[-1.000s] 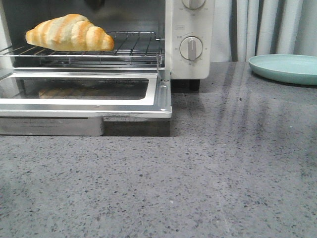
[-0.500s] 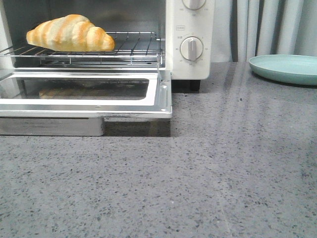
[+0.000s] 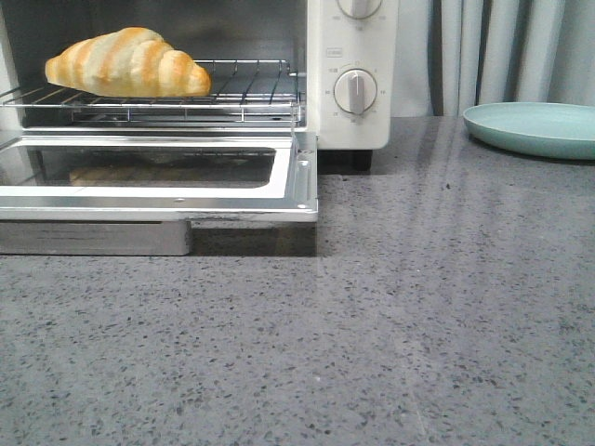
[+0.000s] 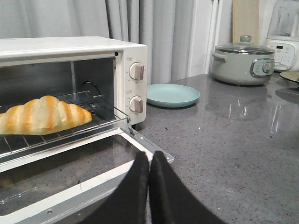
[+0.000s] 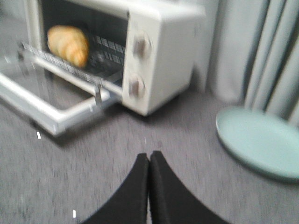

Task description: Put bread in oven

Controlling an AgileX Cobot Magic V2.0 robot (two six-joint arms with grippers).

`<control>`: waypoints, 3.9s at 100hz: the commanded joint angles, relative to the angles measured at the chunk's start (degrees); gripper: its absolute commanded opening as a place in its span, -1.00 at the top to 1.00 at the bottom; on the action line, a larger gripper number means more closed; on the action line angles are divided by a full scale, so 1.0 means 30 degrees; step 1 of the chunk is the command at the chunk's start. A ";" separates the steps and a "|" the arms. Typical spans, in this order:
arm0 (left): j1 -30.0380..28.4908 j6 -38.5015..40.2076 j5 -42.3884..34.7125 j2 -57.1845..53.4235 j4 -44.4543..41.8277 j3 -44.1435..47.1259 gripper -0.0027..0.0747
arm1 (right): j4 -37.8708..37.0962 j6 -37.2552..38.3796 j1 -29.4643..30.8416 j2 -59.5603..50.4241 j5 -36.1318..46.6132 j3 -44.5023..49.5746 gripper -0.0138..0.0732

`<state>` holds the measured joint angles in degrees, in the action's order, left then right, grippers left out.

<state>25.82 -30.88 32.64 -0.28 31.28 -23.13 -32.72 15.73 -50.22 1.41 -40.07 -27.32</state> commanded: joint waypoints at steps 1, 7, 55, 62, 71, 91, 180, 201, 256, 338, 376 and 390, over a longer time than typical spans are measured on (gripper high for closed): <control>0.0170 0.0220 -0.1456 0.0037 0.0754 -0.0421 0.99 | -0.1298 0.0060 -0.0015 0.0607 0.2628 -0.0430 0.80; 0.0170 0.0220 -0.1503 0.0037 0.0754 -0.0421 0.99 | -0.1314 0.0060 -0.0015 0.0607 0.2375 -0.0430 0.80; 0.0170 0.0220 -0.1503 0.0037 0.0754 -0.0391 0.99 | -0.1361 0.0060 -0.0015 0.0607 0.2081 -0.0430 0.80; 0.0170 0.0220 -0.1604 0.0037 0.0754 -0.0391 0.99 | -0.1361 0.0060 -0.0015 0.0607 0.2081 -0.0430 0.80; 0.0170 0.0220 -0.1785 0.0037 0.0971 0.0203 0.99 | -0.1361 0.0060 -0.0015 0.0607 0.2081 -0.0430 0.80; -0.0655 -0.0095 -0.4148 -0.0540 -0.2840 0.2129 0.99 | -0.1361 0.0060 -0.0015 0.0607 0.2081 -0.0430 0.80; -0.6103 0.6737 -0.5112 -0.0549 -0.6602 0.8161 0.99 | -0.1361 0.0060 -0.0015 0.0607 0.2081 -0.0430 0.80; -0.6103 0.6737 -0.5078 -0.0549 -0.6602 0.8161 0.99 | -0.1361 0.0060 -0.0015 0.0607 0.2081 -0.0430 0.80; -0.6103 0.6737 -0.5078 -0.0549 -0.6602 0.8161 0.99 | -0.1361 0.0060 0.1113 0.0413 0.1849 -0.0137 0.80; -0.6103 0.6737 -0.5078 -0.0549 -0.6602 0.8161 0.99 | 0.6720 -0.0794 1.3692 -0.0867 0.7526 0.9525 0.80; -0.6103 0.6737 -0.5078 -0.0549 -0.6602 0.8161 0.99 | 0.6682 -0.0794 1.3692 -0.1052 0.7646 0.9525 0.80; -0.6103 0.6737 -0.5078 -0.0549 -0.6602 0.8161 0.99 | 0.6682 -0.0794 1.3692 -0.1052 0.7646 0.9525 0.80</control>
<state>7.59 -11.32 20.10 -0.28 11.20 -0.01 -12.44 13.88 -9.52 -0.42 -19.12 0.62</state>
